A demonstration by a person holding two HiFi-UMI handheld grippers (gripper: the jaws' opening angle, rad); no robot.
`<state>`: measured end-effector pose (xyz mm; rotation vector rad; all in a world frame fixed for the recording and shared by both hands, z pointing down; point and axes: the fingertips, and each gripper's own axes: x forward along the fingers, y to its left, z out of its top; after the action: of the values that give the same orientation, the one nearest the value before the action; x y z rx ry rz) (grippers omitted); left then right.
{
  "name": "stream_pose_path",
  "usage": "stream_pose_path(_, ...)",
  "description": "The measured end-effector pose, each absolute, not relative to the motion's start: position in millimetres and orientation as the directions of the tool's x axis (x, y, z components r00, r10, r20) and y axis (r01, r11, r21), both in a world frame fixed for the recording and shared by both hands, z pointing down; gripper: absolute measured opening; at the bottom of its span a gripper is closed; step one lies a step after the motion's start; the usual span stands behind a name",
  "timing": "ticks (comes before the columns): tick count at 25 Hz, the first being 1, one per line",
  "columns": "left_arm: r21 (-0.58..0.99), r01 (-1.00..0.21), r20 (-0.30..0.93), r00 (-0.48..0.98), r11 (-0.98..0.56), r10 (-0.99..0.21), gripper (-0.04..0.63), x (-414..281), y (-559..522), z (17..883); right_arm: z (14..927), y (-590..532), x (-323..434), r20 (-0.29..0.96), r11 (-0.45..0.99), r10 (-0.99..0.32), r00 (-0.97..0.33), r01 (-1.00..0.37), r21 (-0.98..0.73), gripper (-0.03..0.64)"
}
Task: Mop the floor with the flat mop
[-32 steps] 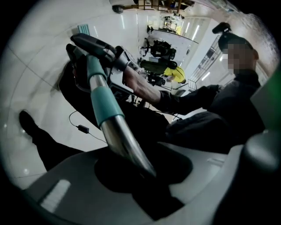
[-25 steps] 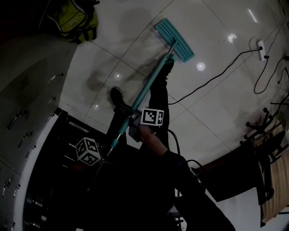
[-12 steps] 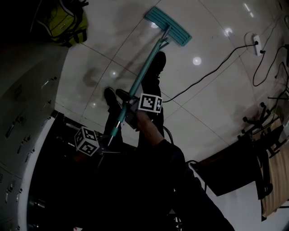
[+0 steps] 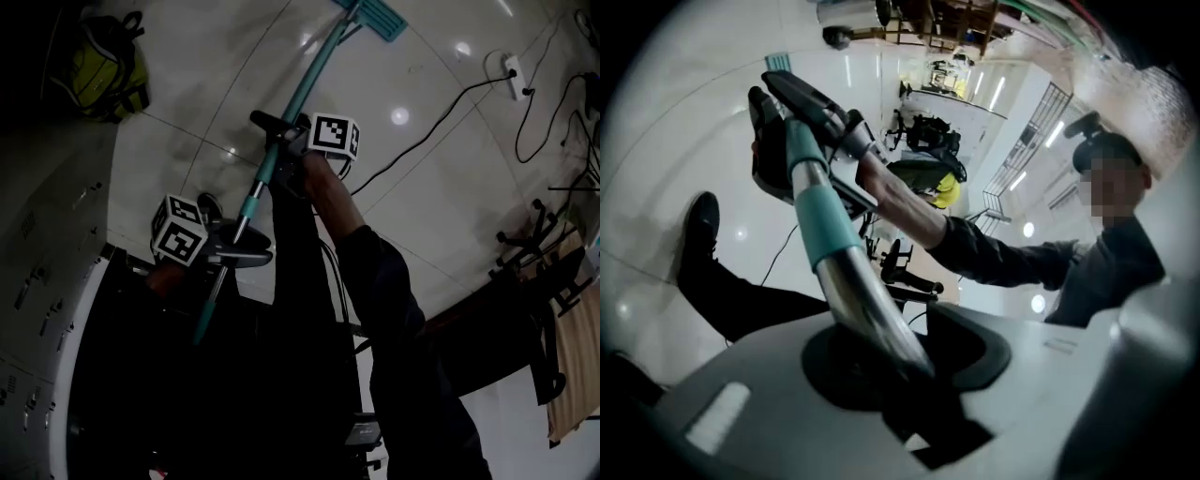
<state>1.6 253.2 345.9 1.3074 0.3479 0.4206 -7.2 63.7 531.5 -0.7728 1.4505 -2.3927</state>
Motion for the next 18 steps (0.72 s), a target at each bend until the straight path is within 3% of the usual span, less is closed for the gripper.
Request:
stream_pose_path(11, 0.985, -0.066, -0.029, 0.85, 0.162, 0.526, 0.144, 122.7, 131.3, 379.9, 559.0, -63.3, 129.7, 0.37, -0.45, -0.48, -0.795, -0.138, -0.882, 0.097)
stream_pose_path(18, 0.989, -0.035, -0.046, 0.851, 0.144, 0.522, 0.144, 122.1, 122.7, 369.2, 546.9, -77.7, 132.8, 0.371, -0.41, -0.484, -0.793, -0.17, -0.896, 0.095)
